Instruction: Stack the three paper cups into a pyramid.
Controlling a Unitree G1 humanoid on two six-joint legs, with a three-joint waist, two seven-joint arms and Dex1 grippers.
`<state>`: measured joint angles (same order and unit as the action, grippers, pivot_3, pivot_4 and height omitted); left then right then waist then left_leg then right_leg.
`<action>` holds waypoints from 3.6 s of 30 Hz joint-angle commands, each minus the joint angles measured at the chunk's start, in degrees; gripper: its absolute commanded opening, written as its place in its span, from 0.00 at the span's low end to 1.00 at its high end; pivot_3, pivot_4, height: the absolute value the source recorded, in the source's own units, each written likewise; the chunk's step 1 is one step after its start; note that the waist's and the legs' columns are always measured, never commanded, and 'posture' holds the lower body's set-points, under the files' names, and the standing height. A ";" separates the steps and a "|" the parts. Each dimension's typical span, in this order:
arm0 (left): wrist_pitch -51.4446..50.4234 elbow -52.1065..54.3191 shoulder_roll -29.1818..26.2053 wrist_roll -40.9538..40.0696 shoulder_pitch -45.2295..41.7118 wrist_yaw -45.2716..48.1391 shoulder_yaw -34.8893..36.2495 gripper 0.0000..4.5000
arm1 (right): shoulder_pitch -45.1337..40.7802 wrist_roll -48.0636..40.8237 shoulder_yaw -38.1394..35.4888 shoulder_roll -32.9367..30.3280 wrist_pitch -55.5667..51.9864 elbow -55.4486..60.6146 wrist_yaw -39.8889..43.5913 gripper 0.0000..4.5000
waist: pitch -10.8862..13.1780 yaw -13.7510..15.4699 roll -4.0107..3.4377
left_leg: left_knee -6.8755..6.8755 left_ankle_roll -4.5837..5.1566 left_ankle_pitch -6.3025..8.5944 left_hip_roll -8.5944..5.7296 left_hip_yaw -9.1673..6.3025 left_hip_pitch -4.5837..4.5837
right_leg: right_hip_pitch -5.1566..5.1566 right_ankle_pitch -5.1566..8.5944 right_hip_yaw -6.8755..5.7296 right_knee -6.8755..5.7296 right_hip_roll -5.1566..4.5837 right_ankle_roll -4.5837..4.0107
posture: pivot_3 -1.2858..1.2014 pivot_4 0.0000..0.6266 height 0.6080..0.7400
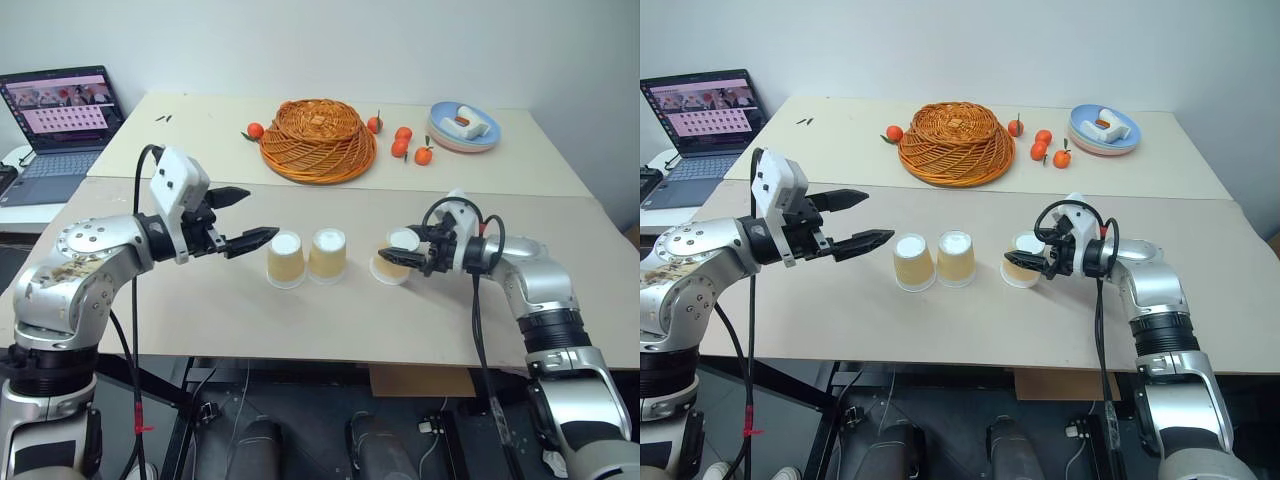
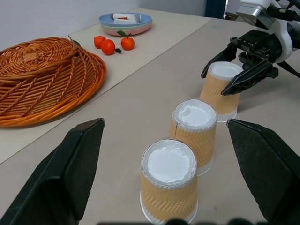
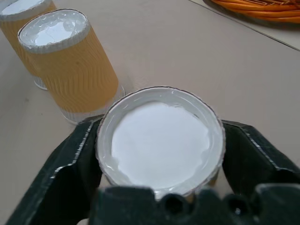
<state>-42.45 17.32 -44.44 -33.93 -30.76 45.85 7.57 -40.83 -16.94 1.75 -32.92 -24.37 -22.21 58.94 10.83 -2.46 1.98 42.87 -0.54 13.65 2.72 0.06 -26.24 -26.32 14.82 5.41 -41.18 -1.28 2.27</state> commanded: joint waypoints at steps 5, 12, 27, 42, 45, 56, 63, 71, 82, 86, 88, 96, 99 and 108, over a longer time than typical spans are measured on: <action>0.31 2.31 -0.93 -0.68 0.73 -0.09 1.92 1.00 | -1.17 -0.46 -1.55 -0.67 0.76 2.47 0.07 0.62 | 0.00 -0.06 0.00 | 0.00 0.00 0.00 0.00 0.00 0.00 | 0.00 0.00 0.00 0.00 0.00 0.00 | 0.52 0.24 0.48; 1.16 1.90 -1.24 -0.49 4.69 -0.24 3.98 1.00 | -12.15 0.59 0.82 -0.76 -1.14 2.89 1.97 0.62 | 0.08 -0.44 -0.12 | 0.00 0.00 0.00 0.00 0.02 0.00 | -0.06 0.00 0.02 -0.03 0.00 0.00 | 0.52 0.24 0.48; 11.73 4.33 1.67 5.35 16.63 -1.68 3.95 1.00 | -34.77 1.69 11.81 13.79 -6.43 -8.39 15.52 0.62 | 0.12 -0.43 -0.20 | -0.06 -0.01 0.00 0.06 -0.03 -0.07 | -0.14 -0.14 -0.12 -0.03 -0.02 -0.25 | 0.52 0.24 0.48; 11.49 6.86 2.44 4.77 17.26 -3.08 3.29 1.00 | -38.90 6.22 12.55 14.25 -2.55 -17.71 19.73 0.62 | 0.13 -0.24 -0.22 | -0.11 -0.03 -0.01 0.08 -0.02 -0.09 | -0.22 -0.12 -0.19 -0.03 -0.03 -0.26 | 0.52 0.24 0.48; 11.54 6.52 2.95 4.79 16.95 -3.22 2.88 1.00 | -38.79 7.00 12.88 14.31 -2.58 -17.89 20.54 0.62 | 0.14 -0.23 -0.22 | -0.11 -0.03 -0.01 0.08 -0.02 -0.09 | -0.22 -0.12 -0.19 -0.03 -0.03 -0.26 | 0.52 0.24 0.48; 10.68 7.30 3.87 3.84 17.07 -2.94 2.42 1.00 | -36.41 8.72 13.81 14.99 -2.51 -17.67 21.37 0.62 | 0.14 -0.22 -0.22 | -0.10 -0.03 -0.01 0.08 -0.02 -0.10 | -0.21 -0.12 -0.20 -0.03 -0.04 -0.26 | 0.52 0.24 0.48; 10.25 7.85 4.07 3.53 17.64 -3.21 2.80 1.00 | -36.36 9.31 13.34 15.40 -1.99 -19.06 20.36 0.92 | 0.14 -0.23 -0.22 | -0.10 -0.03 -0.01 0.08 -0.03 -0.09 | -0.21 -0.12 -0.20 -0.03 -0.03 -0.26 | 0.52 0.24 0.48; 9.69 8.19 4.13 3.54 17.58 -3.38 2.83 1.00 | -38.71 7.12 10.74 15.26 -3.16 -17.27 21.05 1.00 | 0.14 -0.22 -0.22 | -0.10 -0.03 -0.01 0.08 -0.03 -0.10 | -0.22 -0.12 -0.20 -0.03 -0.04 -0.26 | 0.52 0.24 0.48; 8.06 8.62 6.39 1.98 17.69 -6.60 4.45 1.00 | -49.66 -4.18 -5.20 10.97 -15.90 -15.39 13.25 1.00 | 0.23 -0.13 -0.35 | -0.12 -0.03 -0.01 0.08 -0.03 -0.13 | -0.25 -0.12 -0.21 -0.02 -0.04 -0.27 | 0.52 0.24 0.48; 6.50 6.06 11.42 1.72 17.68 -16.49 11.64 1.00 | -47.25 -3.73 -14.85 6.29 -16.88 -16.70 -6.24 1.00 | 0.15 0.50 -0.18 | -0.10 -0.04 -0.01 0.06 -0.08 -0.23 | -0.29 -0.12 -0.28 0.00 -0.09 -0.27 | 0.52 0.24 0.48; 6.85 5.99 13.81 2.65 18.46 -21.38 14.49 1.00 | -40.70 1.82 -16.15 2.56 -12.60 -15.83 -18.30 1.00 | -0.02 0.53 0.11 | -0.11 -0.04 -0.01 0.06 -0.12 -0.22 | -0.21 -0.09 -0.32 0.06 -0.08 -0.30 | 0.52 0.24 0.48; 14.59 -2.18 21.29 12.91 17.18 -40.47 21.04 1.00 | -7.69 16.11 -11.95 -1.31 -0.16 -5.43 -39.58 1.00 | -0.04 0.29 -0.04 | -0.02 0.00 -0.04 -0.20 0.20 -0.49 | -0.53 -0.14 0.20 -0.10 -0.25 -0.13 | 0.52 0.24 0.48; 18.22 -6.84 23.32 15.82 14.94 -44.90 21.37 1.00 | -0.63 13.85 -16.54 2.65 3.30 -5.49 -45.77 1.00 | -0.04 -0.80 -0.04 | 0.03 0.05 -0.08 -0.17 0.23 -0.72 | -0.94 -0.16 0.24 -0.52 -0.23 -0.13 | 0.52 0.24 0.48; 26.50 -18.94 23.80 18.91 10.30 -46.51 19.59 1.00 | 7.01 10.96 -18.67 8.92 9.83 -2.18 -50.95 1.00 | -0.06 -1.53 0.00 | 0.35 0.01 -0.13 -0.20 0.12 -0.83 | -0.96 -0.07 0.20 -0.83 -0.14 0.05 | 0.52 0.24 0.48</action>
<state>-18.62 -1.30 -19.93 -15.94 -19.06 -0.55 27.31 -34.29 -4.51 -16.17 -24.52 -16.33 -27.26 8.60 10.77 -3.99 1.97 43.24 -0.53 13.52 2.54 0.16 -27.06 -27.27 14.76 5.59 -42.01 -1.39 2.34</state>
